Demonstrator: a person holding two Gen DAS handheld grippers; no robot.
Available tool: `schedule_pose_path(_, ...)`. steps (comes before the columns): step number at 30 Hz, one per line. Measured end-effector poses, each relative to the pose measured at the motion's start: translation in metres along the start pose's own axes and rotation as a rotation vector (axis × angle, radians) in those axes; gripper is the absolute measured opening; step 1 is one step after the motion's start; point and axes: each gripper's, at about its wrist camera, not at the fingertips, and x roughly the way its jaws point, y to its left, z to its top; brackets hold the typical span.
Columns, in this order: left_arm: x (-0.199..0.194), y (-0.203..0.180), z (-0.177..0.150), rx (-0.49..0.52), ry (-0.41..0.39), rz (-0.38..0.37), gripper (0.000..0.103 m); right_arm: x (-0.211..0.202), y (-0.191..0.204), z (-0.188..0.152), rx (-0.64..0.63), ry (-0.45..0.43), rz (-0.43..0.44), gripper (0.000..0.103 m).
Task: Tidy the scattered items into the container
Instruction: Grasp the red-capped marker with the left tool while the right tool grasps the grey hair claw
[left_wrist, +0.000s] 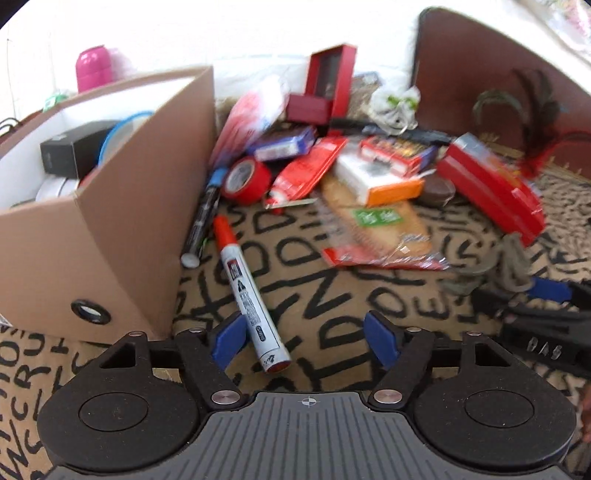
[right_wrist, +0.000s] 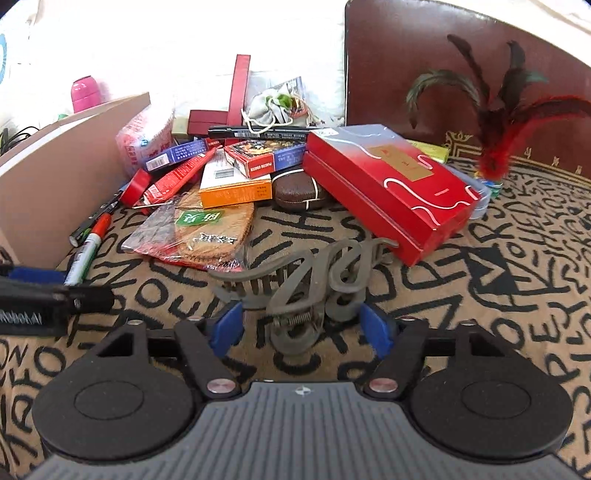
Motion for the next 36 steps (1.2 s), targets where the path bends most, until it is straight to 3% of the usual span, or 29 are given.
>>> schedule_pose_path(1, 0.002, 0.001, 0.0, -0.002, 0.003, 0.001, 0.076, 0.001, 0.0, 0.0, 0.003, -0.004, -0.007, 0.066)
schedule_pose_path(2, 0.003, 0.001, -0.001, 0.006, -0.004, 0.01, 0.072, 0.002, -0.001, 0.0, 0.004, -0.004, -0.019, 0.054)
schedule_pose_path(3, 0.003, 0.001, -0.001, 0.016, -0.006, 0.018, 0.068, 0.002, -0.002, 0.0, 0.004, 0.0, -0.02, 0.049)
schedule_pose_path(4, 0.002, 0.001, -0.001, 0.019, -0.008, 0.02, 0.052, 0.001, -0.003, 0.0, 0.006, 0.004, -0.006, 0.046)
schedule_pose_path(5, 0.002, 0.002, -0.001, 0.016, -0.01, 0.014, 0.036, -0.001, -0.003, 0.0, 0.006, 0.005, 0.013, 0.032)
schedule_pose_path(11, -0.009, 0.007, -0.009, 0.001, 0.009, -0.049, 0.015, -0.017, 0.006, -0.009, -0.052, 0.032, 0.041, 0.032)
schedule_pose_path(15, -0.029, 0.009, -0.024, 0.064, 0.065, -0.153, 0.014, -0.041, 0.008, -0.022, -0.087, 0.075, 0.117, 0.033)
schedule_pose_path(17, -0.04, 0.01, -0.033, 0.093, 0.078, -0.161, 0.041, -0.054, 0.01, -0.032, -0.143, 0.108, 0.141, 0.033)
schedule_pose_path(19, -0.045, 0.009, -0.038, 0.092, 0.066, -0.152, 0.057, -0.064, 0.009, -0.04, -0.156, 0.12, 0.138, 0.036)
schedule_pose_path(20, -0.046, 0.008, -0.038, 0.089, 0.055, -0.147, 0.064, -0.068, 0.009, -0.042, -0.147, 0.12, 0.131, 0.046)
schedule_pose_path(21, -0.044, 0.007, -0.037, 0.087, 0.047, -0.139, 0.064, -0.07, 0.008, -0.042, -0.135, 0.121, 0.124, 0.055)
schedule_pose_path(25, -0.033, 0.002, -0.032, 0.079, 0.048, -0.115, 0.066, -0.075, 0.01, -0.036, -0.102, 0.088, 0.111, 0.057)
schedule_pose_path(27, -0.032, 0.0, -0.03, 0.079, 0.046, -0.107, 0.068, -0.077, 0.01, -0.031, -0.068, 0.071, 0.107, 0.069)
schedule_pose_path(30, -0.026, -0.004, -0.028, 0.085, 0.046, -0.092, 0.067, -0.074, 0.009, -0.023, -0.022, 0.049, 0.106, 0.074)
schedule_pose_path(32, -0.024, -0.008, -0.028, 0.102, 0.039, -0.079, 0.061, -0.068, 0.012, -0.019, -0.007, 0.045, 0.09, 0.074)
schedule_pose_path(35, -0.024, -0.01, -0.028, 0.12, 0.034, -0.079, 0.034, -0.055, 0.016, -0.015, 0.01, 0.068, 0.072, 0.075)
schedule_pose_path(36, -0.024, -0.01, -0.028, 0.119, 0.035, -0.086, 0.031, -0.05, 0.017, -0.015, 0.009, 0.079, 0.066, 0.075)
